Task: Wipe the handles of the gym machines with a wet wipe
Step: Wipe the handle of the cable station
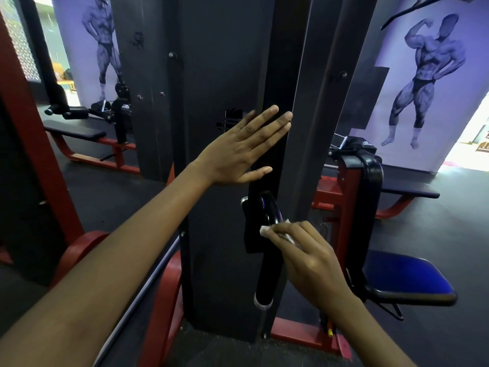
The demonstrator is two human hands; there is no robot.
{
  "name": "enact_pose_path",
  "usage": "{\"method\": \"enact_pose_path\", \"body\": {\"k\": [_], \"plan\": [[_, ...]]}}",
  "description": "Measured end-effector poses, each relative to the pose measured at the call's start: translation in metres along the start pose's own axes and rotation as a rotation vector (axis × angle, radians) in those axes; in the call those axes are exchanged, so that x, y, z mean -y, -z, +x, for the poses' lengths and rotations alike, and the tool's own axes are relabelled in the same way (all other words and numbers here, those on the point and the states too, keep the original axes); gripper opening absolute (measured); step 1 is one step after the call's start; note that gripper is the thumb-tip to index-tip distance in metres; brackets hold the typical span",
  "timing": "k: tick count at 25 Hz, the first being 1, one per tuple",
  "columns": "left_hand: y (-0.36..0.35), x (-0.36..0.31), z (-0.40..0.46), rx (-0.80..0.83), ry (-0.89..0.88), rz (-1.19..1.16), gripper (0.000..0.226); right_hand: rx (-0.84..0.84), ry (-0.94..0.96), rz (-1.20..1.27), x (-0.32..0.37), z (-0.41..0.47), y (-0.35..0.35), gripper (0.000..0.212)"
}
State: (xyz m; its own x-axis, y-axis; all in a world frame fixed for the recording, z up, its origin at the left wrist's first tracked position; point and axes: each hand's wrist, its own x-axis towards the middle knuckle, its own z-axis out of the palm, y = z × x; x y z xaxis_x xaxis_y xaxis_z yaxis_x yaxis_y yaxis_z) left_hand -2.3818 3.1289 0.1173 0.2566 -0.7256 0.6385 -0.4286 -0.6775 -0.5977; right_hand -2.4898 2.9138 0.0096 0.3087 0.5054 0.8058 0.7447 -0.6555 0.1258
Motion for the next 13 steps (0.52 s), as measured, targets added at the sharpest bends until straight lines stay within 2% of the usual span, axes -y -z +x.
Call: {"method": "enact_pose_path", "body": {"k": [8, 13], "plan": [[-0.007, -0.024, -0.01, 0.057, 0.022, -0.056, 0.071, -0.097, -0.043, 0.028, 0.019, -0.061, -0.022, 0.027], [-0.007, -0.043, -0.016, 0.103, 0.032, -0.147, 0.069, -0.014, -0.047, 0.037, 0.021, -0.095, -0.041, 0.026]]}}
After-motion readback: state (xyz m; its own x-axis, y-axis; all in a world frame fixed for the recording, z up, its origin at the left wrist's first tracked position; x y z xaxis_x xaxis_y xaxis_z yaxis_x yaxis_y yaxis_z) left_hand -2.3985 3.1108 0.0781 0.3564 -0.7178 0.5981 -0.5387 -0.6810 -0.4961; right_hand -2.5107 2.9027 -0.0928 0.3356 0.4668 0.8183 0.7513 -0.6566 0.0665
